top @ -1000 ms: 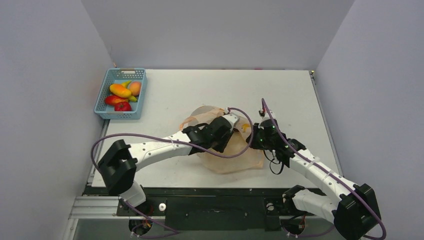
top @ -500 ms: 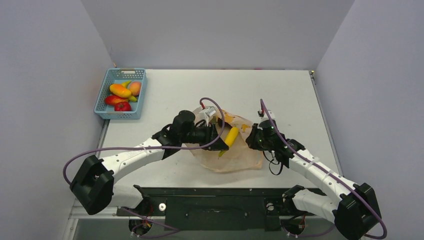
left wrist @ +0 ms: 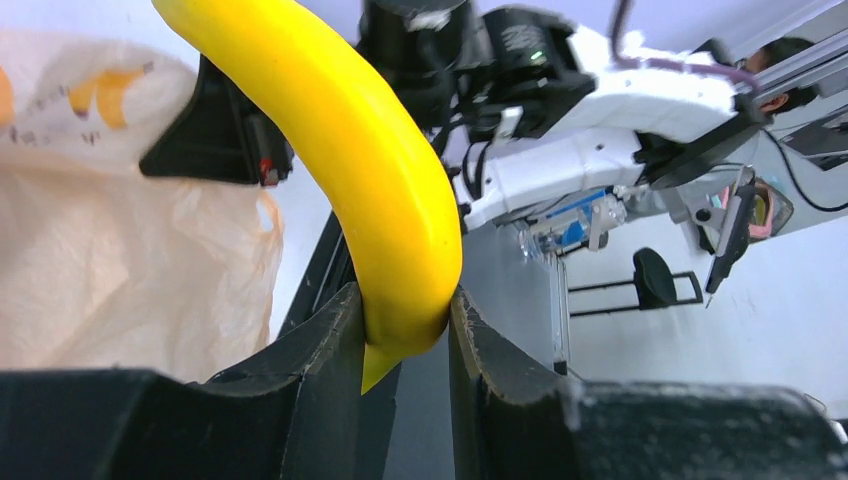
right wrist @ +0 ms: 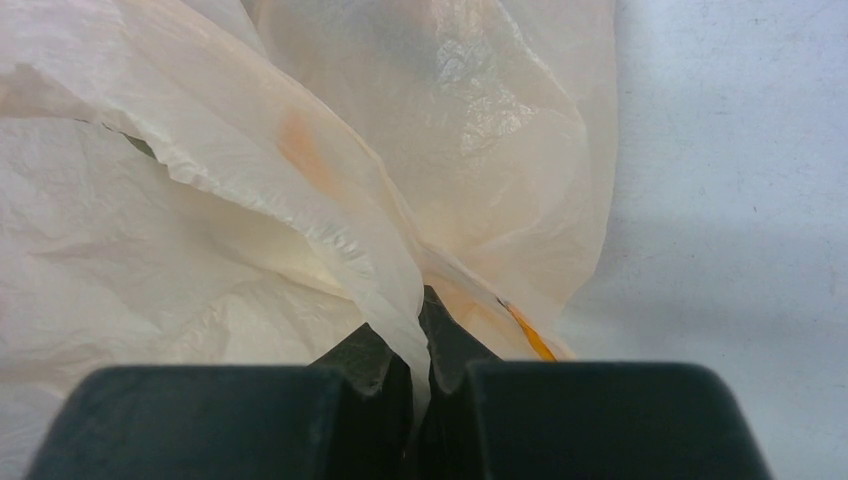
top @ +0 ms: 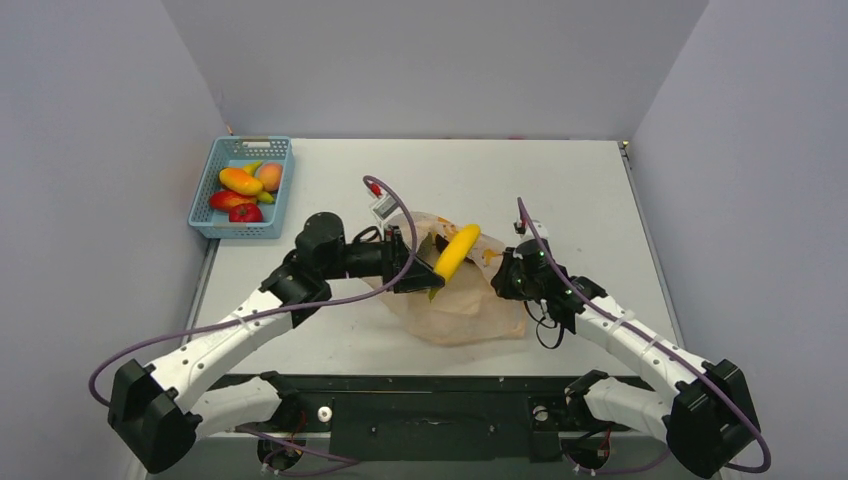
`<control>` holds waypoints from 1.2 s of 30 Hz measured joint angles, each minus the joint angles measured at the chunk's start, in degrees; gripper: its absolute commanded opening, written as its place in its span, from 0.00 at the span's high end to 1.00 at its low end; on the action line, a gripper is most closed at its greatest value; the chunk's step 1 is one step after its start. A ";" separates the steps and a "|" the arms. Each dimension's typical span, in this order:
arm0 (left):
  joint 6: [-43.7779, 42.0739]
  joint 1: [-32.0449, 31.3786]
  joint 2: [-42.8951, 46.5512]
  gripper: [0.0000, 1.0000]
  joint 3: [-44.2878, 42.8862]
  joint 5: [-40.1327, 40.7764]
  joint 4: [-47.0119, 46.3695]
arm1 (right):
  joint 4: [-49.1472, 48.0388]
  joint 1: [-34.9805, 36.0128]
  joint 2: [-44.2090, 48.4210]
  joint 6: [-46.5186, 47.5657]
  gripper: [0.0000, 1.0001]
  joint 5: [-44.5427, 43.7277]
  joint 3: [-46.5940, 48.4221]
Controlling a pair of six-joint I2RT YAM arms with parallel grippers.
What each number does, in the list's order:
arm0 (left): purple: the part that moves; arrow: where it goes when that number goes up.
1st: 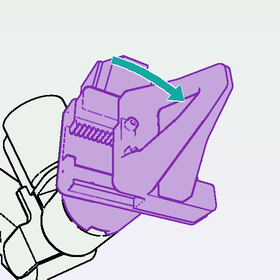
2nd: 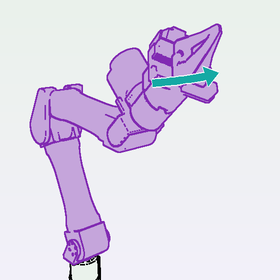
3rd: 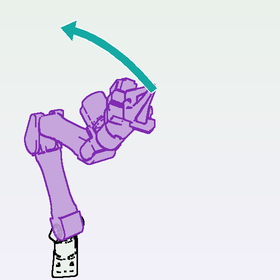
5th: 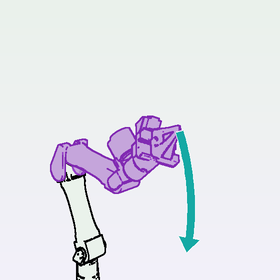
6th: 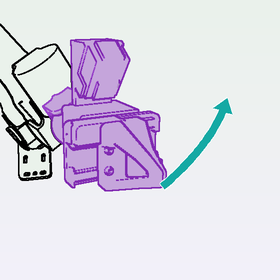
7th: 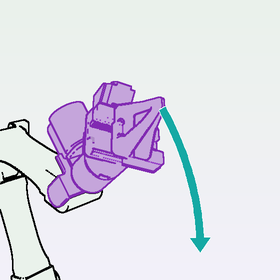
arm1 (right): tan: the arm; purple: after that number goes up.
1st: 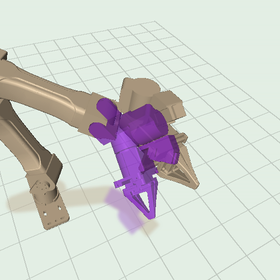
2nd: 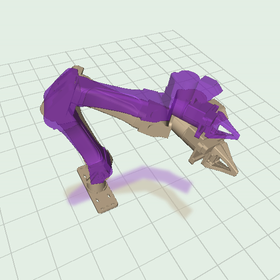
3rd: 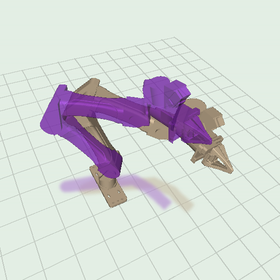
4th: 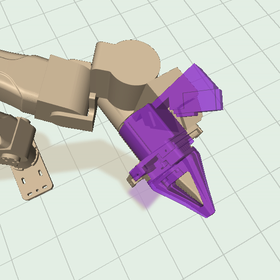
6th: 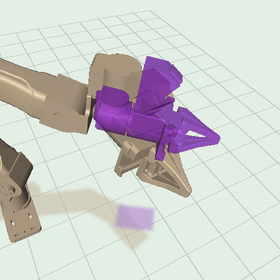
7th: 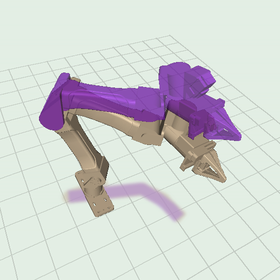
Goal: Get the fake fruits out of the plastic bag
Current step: Take out the fake fruit from the plastic bag, then place the fake fruit in the bin.
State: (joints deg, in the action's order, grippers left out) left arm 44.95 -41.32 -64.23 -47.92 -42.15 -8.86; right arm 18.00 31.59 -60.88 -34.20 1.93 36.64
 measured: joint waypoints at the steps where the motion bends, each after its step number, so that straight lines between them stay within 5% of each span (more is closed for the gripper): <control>1: 0.07 0.87 1.31 1.00 -0.35 -0.33 0.07 | -0.02 0.00 -0.22 0.00 1.00 0.00 0.02; 8: 0.11 11.82 11.34 1.00 -3.04 -2.69 1.86 | -0.04 0.00 -1.66 0.02 1.00 0.04 0.59; 14: -5.88 27.91 15.50 1.00 -6.95 -1.81 14.43 | -0.26 0.00 -1.68 0.04 1.00 0.02 0.63; 21: -12.96 43.85 13.86 1.00 -8.48 13.31 30.99 | -0.44 -0.07 -1.70 0.37 1.00 0.50 0.63; 30: -15.69 51.10 7.87 1.00 -8.48 32.39 34.86 | -0.79 -0.11 -1.70 0.81 1.00 1.55 0.63; 36: -15.63 53.55 -1.57 1.00 -8.57 35.76 32.17 | -1.49 -0.11 -1.70 1.44 1.00 1.81 0.63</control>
State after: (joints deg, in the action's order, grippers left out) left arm 29.32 12.23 -65.80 -56.49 -6.39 23.31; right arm 16.51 31.48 -62.59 -32.75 3.75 37.28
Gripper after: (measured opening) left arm 0.273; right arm 0.003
